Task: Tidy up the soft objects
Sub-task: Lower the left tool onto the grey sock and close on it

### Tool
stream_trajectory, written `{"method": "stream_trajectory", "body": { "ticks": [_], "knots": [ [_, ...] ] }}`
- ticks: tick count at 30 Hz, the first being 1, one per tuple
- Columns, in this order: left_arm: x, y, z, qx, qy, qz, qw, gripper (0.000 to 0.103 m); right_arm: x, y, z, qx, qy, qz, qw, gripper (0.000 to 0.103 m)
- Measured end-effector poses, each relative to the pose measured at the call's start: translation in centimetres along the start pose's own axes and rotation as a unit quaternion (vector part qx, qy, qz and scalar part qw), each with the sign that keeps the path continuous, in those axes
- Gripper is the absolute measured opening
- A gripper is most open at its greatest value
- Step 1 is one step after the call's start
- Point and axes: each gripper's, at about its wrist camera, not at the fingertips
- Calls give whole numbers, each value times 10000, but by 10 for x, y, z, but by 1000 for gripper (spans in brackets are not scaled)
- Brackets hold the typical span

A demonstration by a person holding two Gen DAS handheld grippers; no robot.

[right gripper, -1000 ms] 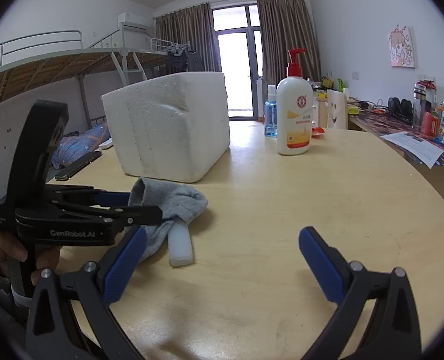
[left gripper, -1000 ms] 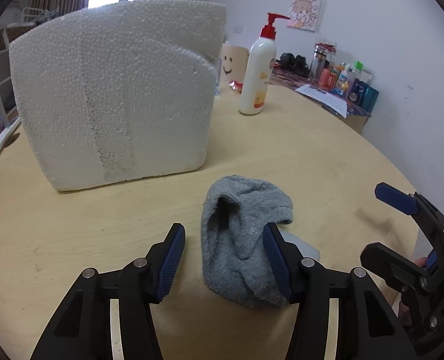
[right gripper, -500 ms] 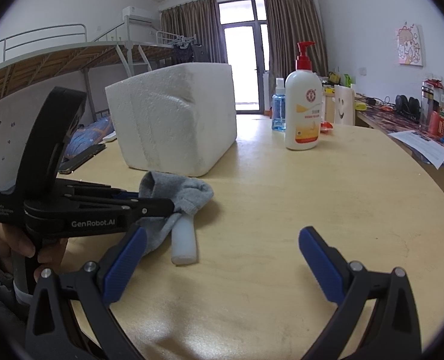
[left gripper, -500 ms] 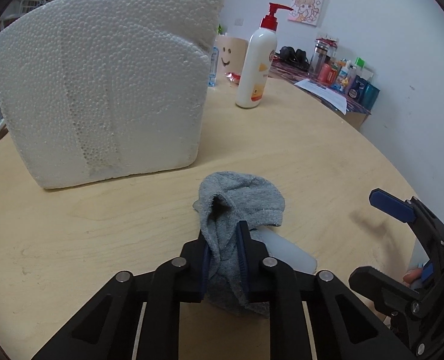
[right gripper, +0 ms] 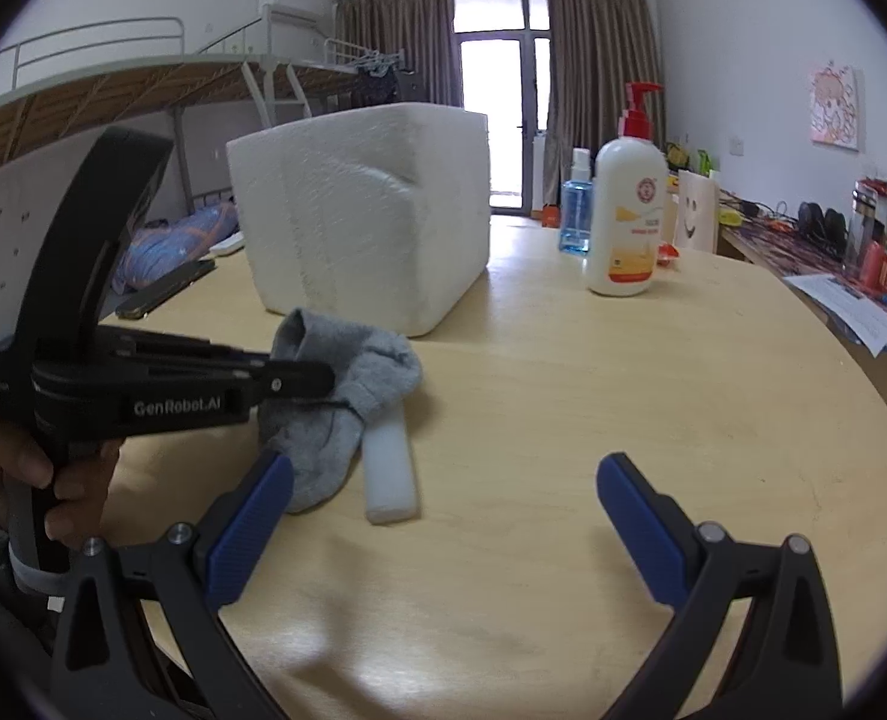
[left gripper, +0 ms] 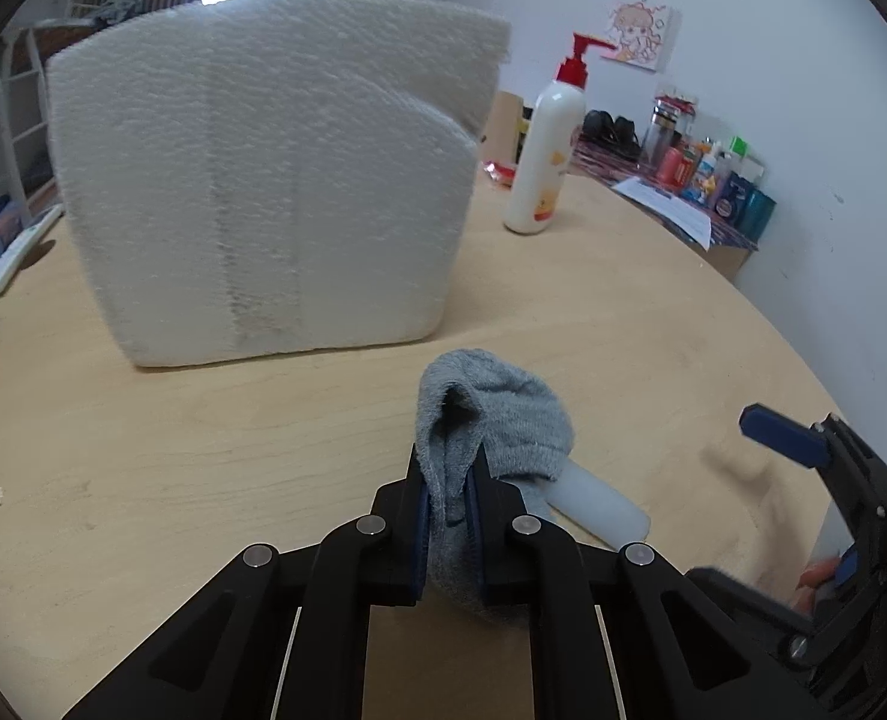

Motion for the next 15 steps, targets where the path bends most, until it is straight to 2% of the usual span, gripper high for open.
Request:
{"method": "stream_trajectory", "body": {
  "ticks": [15],
  "knots": [
    [-37, -16, 22, 112, 365, 313, 9988, 11, -22, 9, -16, -230, 47, 211, 9995, 102]
  ]
}}
Point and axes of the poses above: each gripper's, at about its wrist camera, not at the fingertips, and z roughly against the way its jaws point, x to its right, y to its top, and after that the axes turned 7 degrees about y, right-handed
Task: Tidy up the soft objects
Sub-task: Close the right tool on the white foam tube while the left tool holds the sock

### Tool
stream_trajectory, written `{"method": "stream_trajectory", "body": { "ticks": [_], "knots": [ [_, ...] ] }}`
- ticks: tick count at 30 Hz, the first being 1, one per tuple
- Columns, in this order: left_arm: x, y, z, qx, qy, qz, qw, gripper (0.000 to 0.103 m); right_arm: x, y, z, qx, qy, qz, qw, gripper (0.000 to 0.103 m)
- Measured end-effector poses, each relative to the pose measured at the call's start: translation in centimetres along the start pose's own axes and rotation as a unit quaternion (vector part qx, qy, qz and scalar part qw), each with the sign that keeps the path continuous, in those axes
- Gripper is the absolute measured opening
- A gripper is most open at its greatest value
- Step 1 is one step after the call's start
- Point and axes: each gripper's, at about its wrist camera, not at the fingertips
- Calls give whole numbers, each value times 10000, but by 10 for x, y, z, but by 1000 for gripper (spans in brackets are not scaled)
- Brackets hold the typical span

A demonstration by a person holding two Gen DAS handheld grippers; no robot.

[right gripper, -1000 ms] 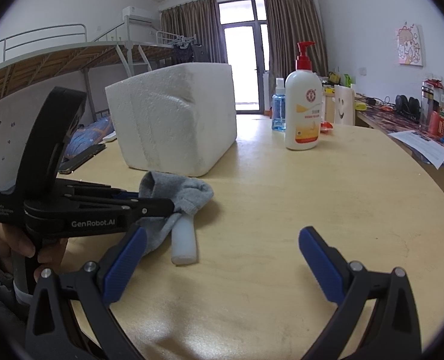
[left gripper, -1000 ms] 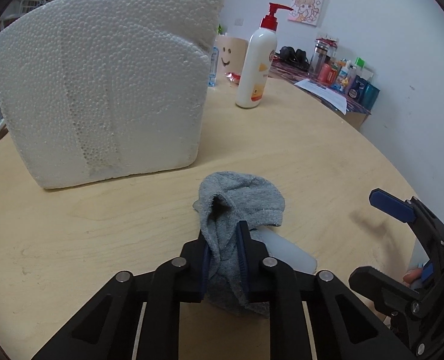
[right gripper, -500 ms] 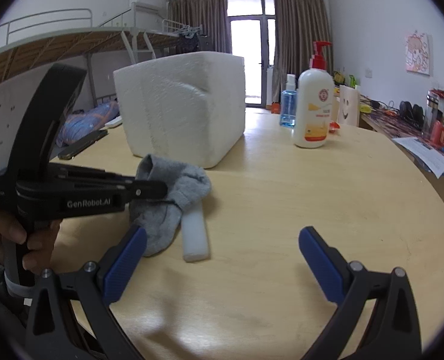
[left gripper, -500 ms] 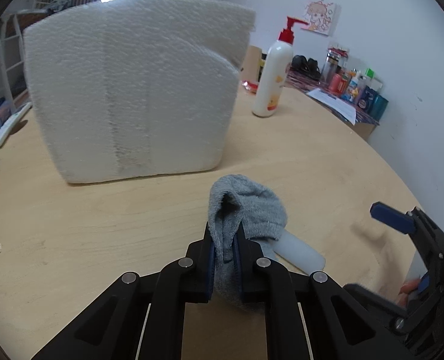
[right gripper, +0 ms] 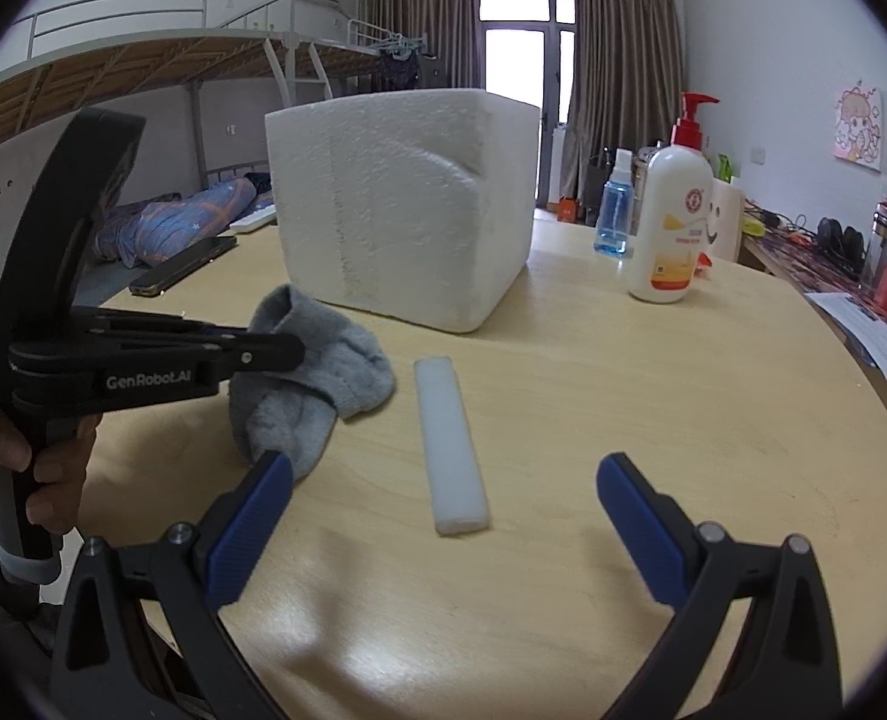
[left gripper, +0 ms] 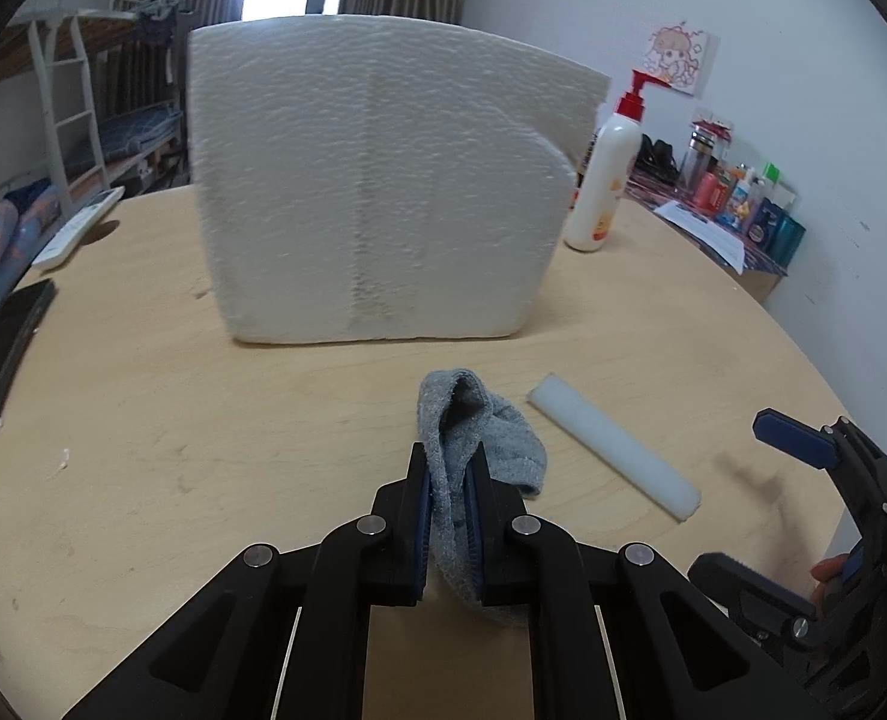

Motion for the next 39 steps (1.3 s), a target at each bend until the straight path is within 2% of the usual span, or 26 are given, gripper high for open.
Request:
{"method": "stream_trajectory", "body": {
  "ticks": [12, 13, 18, 21, 30, 37, 39],
  "knots": [
    [-18, -10, -2, -43, 143, 156, 9998, 11, -3, 6, -13, -232, 150, -28, 9996, 101],
    [-19, -11, -3, -40, 142, 165, 9998, 11, -4, 6, -14, -244, 170, -11, 9996, 99],
    [-19, -14, -3, 8, 166, 126, 9998, 11, -4, 7, -26, -478, 115, 44, 9988, 72],
    [-19, -15, -2, 48, 176, 92, 9998, 11, -1, 7, -31, -571, 79, 3, 9983, 61],
    [-16, -15, -3, 89, 204, 36, 9997, 11, 6, 6, -39, -761, 26, -49, 9971, 46],
    [-16, -15, -2, 105, 181, 49, 9998, 11, 0, 7, -45, -908, 111, 104, 9957, 40],
    [-17, -15, -3, 97, 161, 66, 9998, 11, 0, 8, -45, -907, 99, 107, 9958, 34]
  ]
}}
Point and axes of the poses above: each gripper's, at about its wrist camera, not at the fingertips, and z roughly against the way its jaws point, x to its right, y to its top, and after that the axes turned 7 degrees about y, right-handed
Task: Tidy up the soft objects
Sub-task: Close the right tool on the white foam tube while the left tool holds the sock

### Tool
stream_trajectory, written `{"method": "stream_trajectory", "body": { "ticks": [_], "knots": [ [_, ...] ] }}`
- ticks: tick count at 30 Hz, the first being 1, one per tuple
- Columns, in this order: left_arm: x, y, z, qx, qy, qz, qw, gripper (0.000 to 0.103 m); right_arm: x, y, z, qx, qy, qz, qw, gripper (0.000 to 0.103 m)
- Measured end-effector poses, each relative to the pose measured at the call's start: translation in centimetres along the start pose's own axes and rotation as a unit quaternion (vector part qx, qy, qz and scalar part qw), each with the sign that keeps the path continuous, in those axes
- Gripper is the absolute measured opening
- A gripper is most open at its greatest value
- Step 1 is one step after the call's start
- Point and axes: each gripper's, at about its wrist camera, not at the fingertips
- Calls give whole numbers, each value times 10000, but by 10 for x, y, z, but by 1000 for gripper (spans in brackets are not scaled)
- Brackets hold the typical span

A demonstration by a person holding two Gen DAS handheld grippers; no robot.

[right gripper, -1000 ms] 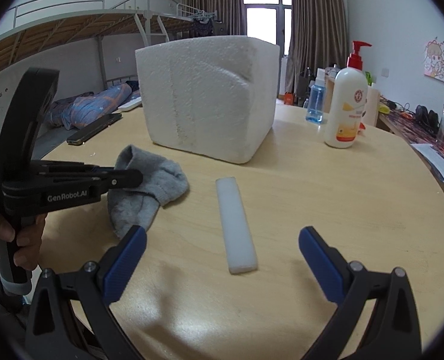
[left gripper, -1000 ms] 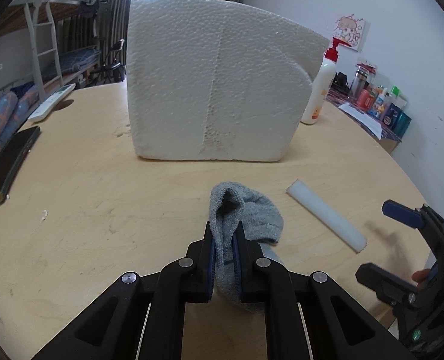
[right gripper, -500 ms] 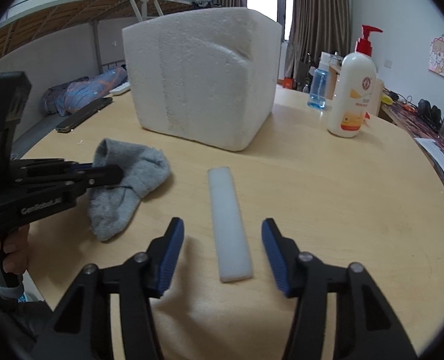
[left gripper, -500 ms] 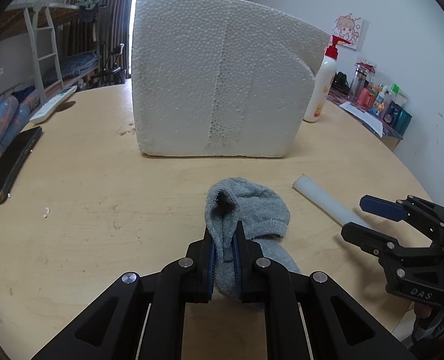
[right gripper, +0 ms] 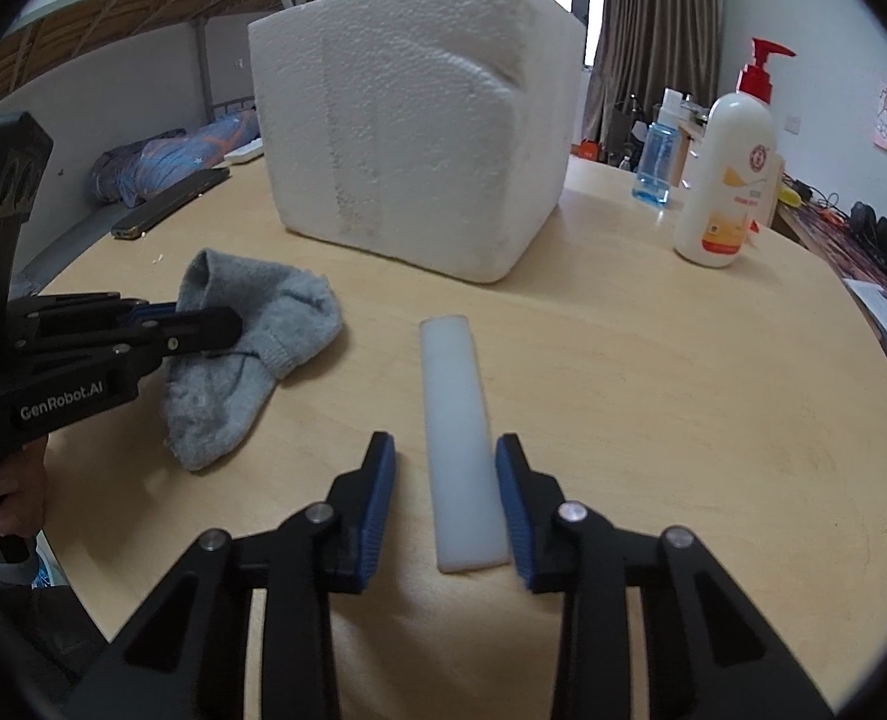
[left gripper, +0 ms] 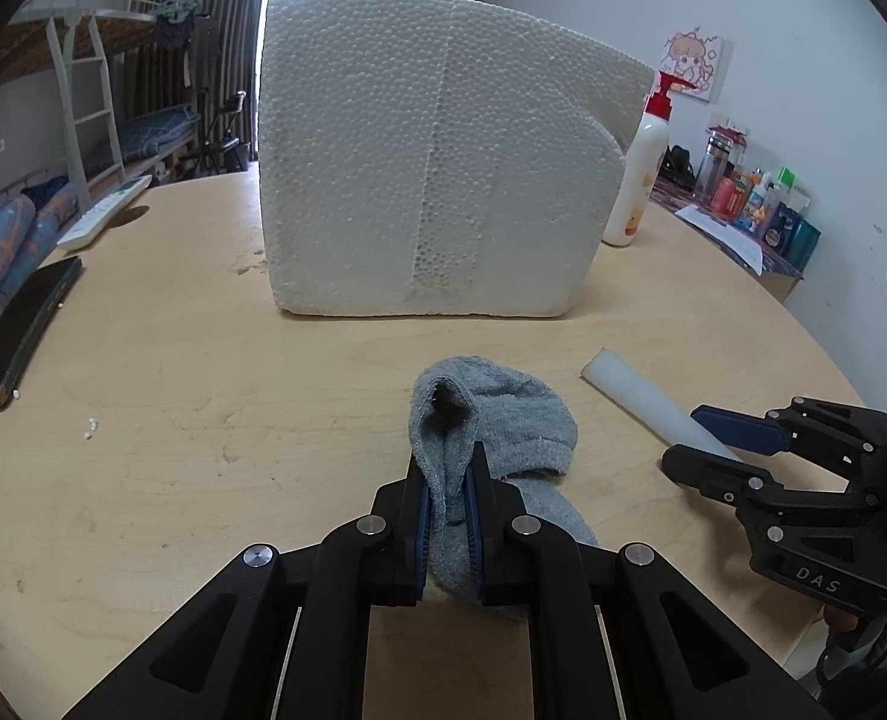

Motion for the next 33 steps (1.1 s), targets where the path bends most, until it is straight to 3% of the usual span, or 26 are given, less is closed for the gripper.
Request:
{"method": "stream_trajectory", "body": {
  "ticks": [3, 6, 18, 33],
  "knots": [
    [0, 0, 0, -2, -18, -17, 10000, 11, 2, 0, 0, 8, -53, -37, 10000, 25],
    [1, 0, 0, 2, -25, -58, 10000, 11, 3, 1, 1, 1, -87, -28, 10000, 23],
    [0, 0, 6, 187, -167, -50, 9997, 11, 3, 1, 4, 30, -128, -221, 9997, 23],
    [7, 5, 24, 357, -190, -131, 9991, 11, 5, 1, 32, 414, -113, -395, 9983, 23]
  ]
}}
Point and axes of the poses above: each gripper's, at about its wrist camera, not at the fingertips, and z roughly against the way its jaws point, x to its right, y to its top, and after that the axes turned 7 degrees about y, right-handed
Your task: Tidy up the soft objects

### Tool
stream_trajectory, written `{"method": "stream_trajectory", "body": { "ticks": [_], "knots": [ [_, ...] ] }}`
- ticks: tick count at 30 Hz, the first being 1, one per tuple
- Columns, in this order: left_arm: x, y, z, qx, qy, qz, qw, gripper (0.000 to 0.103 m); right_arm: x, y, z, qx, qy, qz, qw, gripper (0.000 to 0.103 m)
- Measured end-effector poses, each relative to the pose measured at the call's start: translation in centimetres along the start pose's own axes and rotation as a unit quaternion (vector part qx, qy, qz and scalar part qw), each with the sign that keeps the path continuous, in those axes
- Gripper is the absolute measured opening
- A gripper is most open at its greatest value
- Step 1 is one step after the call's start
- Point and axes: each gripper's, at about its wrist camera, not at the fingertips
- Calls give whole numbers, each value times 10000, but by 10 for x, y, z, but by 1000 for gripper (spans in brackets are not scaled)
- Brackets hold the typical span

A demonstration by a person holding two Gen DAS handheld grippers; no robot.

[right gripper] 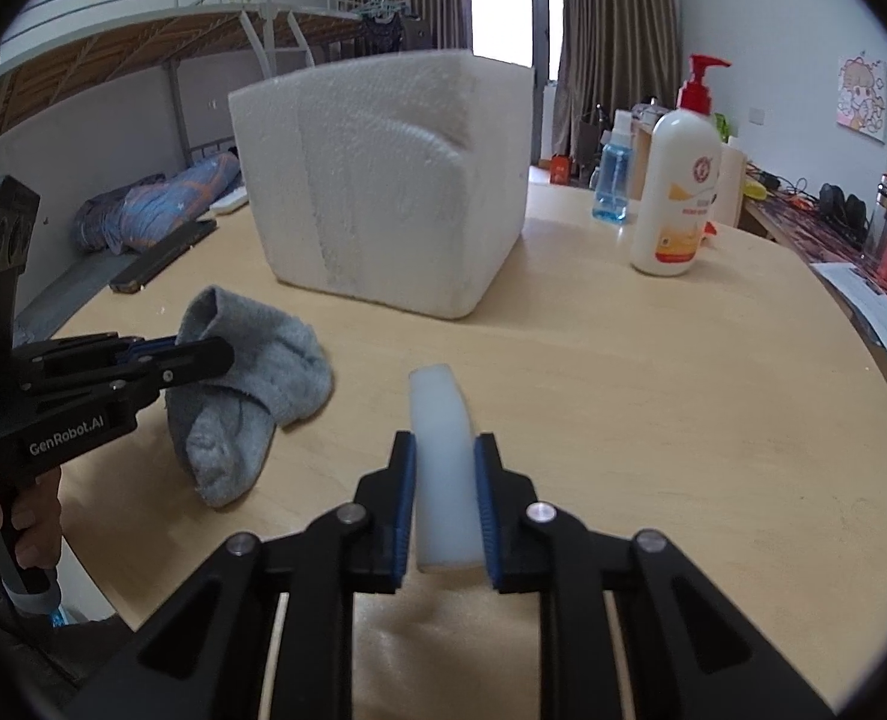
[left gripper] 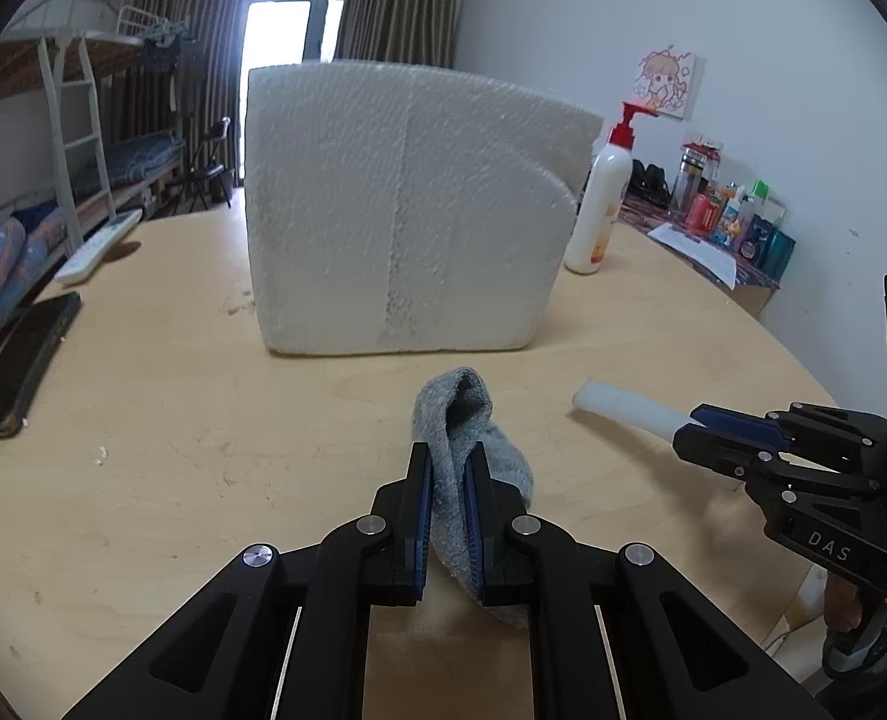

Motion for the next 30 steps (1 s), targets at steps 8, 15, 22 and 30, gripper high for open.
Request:
{"method": "stream_trajectory", "body": {
  "ticks": [8, 15, 22, 30],
  "knots": [
    [2, 3, 19, 218, 14, -72, 9997, 11, -1, 1, 17, 207, -68, -38, 9998, 23],
    [5, 7, 34, 398, 72, -132, 9991, 11, -6, 2, 32, 408, -78, -6, 9991, 23],
    [8, 12, 52, 655, 142, -232, 9975, 11, -11, 5, 46, 651, -71, 71, 9978, 23],
    [6, 20, 71, 917, 260, -277, 9951, 11, -19, 12, 62, 960, -63, 186, 9952, 23]
  ]
}}
Point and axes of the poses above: each gripper's, at about its wrist camera, not at the fingertips, and z roughly against the way its jaws point, x to its right, y to its top, and after that the axes turned 7 degrees about y, right-handed
